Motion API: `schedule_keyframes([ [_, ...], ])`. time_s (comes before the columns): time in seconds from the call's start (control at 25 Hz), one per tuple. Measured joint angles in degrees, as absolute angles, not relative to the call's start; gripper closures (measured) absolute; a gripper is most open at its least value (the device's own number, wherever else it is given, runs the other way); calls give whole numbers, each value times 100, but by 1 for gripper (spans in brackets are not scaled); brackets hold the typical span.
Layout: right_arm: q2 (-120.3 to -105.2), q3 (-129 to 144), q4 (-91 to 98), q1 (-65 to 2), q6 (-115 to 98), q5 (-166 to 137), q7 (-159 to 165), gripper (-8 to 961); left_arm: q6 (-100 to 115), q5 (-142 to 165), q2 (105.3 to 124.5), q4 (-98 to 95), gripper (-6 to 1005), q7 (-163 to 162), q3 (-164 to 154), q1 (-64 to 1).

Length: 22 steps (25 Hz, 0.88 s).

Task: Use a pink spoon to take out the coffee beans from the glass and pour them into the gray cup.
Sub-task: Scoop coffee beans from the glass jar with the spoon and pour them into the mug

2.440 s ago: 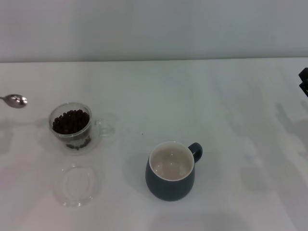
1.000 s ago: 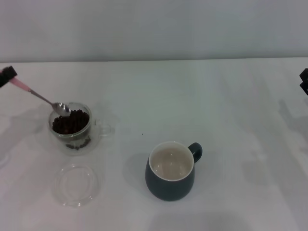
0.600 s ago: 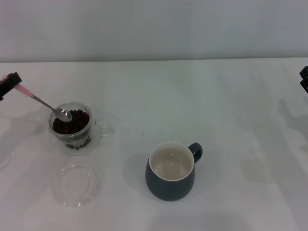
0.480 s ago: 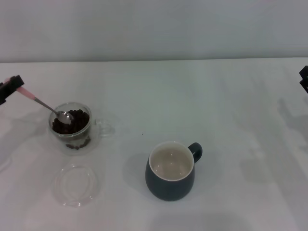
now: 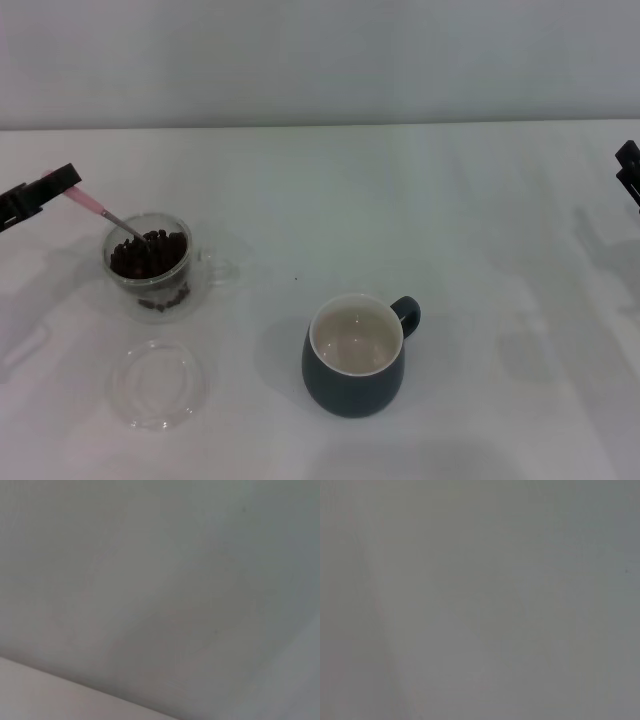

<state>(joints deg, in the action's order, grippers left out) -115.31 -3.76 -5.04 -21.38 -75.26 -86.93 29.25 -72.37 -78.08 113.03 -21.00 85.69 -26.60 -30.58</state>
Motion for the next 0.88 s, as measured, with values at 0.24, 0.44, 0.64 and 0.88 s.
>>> schedule_keyframes([
  [0.24,-11532,-368,-510,-2106,-7547,-8693,2931,108,-7267,-7904,11300,-2072,860,8056,-2613,-2949],
  [0.44,-11531,-360,-510,-2096,-7560,-8692,2934,108,-7291,-8197,11262,-1973,860,7746,-2610,-2696],
  [0.64,-11531,-358,-510,-2095,-7561,-8692,2923,108,-7432,-8573,11270,-1968,860,7657,-2609,-2403],
  [0.88,-11531,-339,-510,-2098,-7567,-8705,2907,108,-7619,-8991,11297,-1954,861,7652,-2610,-2182],
])
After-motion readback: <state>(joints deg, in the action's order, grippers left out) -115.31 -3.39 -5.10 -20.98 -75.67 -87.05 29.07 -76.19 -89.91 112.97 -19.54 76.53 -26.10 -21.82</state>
